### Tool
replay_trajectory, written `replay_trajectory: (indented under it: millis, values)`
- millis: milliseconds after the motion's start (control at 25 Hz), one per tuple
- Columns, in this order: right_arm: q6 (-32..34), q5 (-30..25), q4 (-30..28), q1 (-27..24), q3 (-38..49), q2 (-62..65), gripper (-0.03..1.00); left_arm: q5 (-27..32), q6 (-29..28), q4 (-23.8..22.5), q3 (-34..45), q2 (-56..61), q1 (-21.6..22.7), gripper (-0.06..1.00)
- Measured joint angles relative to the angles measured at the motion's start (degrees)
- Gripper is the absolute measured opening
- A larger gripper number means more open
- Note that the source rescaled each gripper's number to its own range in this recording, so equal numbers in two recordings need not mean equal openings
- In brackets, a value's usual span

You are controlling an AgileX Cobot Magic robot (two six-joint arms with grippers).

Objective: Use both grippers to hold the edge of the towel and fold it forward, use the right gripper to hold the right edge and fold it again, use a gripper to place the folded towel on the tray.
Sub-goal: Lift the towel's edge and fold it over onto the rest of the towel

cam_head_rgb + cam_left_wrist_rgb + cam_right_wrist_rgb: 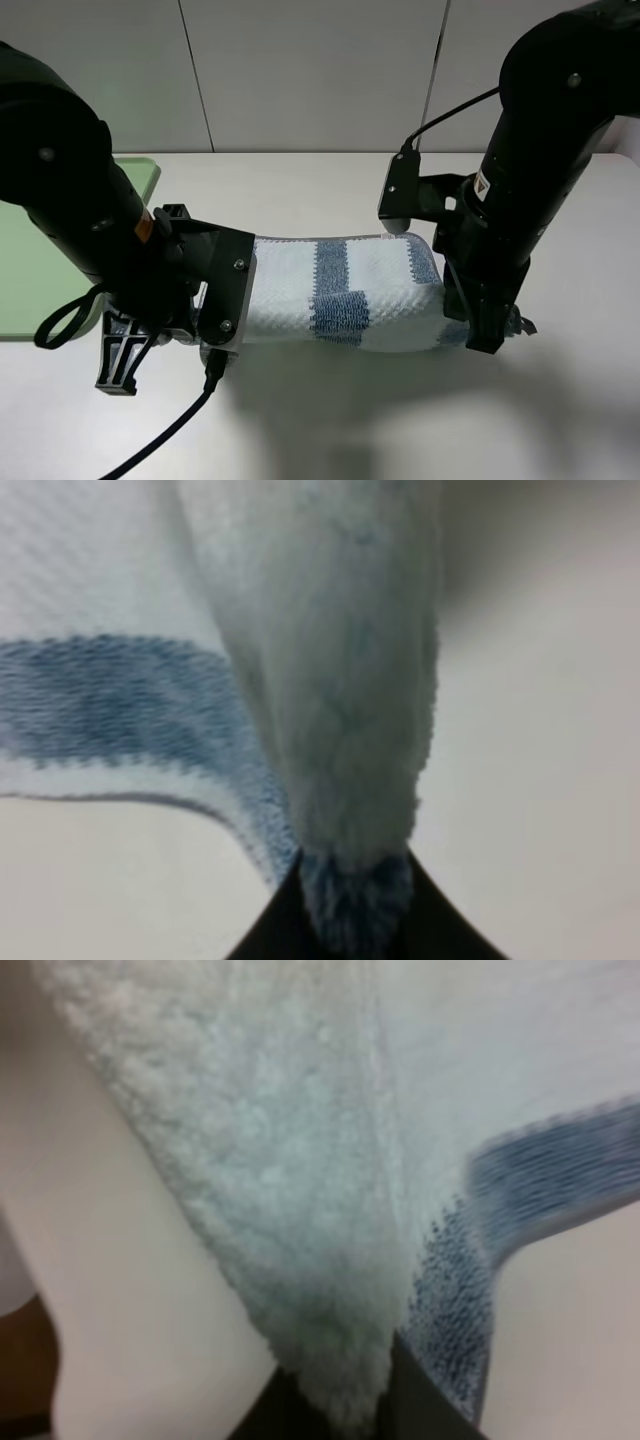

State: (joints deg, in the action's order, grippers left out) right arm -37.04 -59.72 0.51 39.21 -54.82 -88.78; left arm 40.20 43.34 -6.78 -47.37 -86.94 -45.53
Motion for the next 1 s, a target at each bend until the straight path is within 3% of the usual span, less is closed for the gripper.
replay_trajectory:
  millis: [240,1000]
  values:
    - [0.1,3.0,-1.9,0.0,-2.9,0.0,0.00,-3.0,-5.2,-7.2,0.0,0.0,0.0,0.00]
    - [0.1,14.5,-8.7,0.0,-3.1,-2.7,0.00,-15.2,-5.7,-8.8,0.0,-5.5,8.8,0.00]
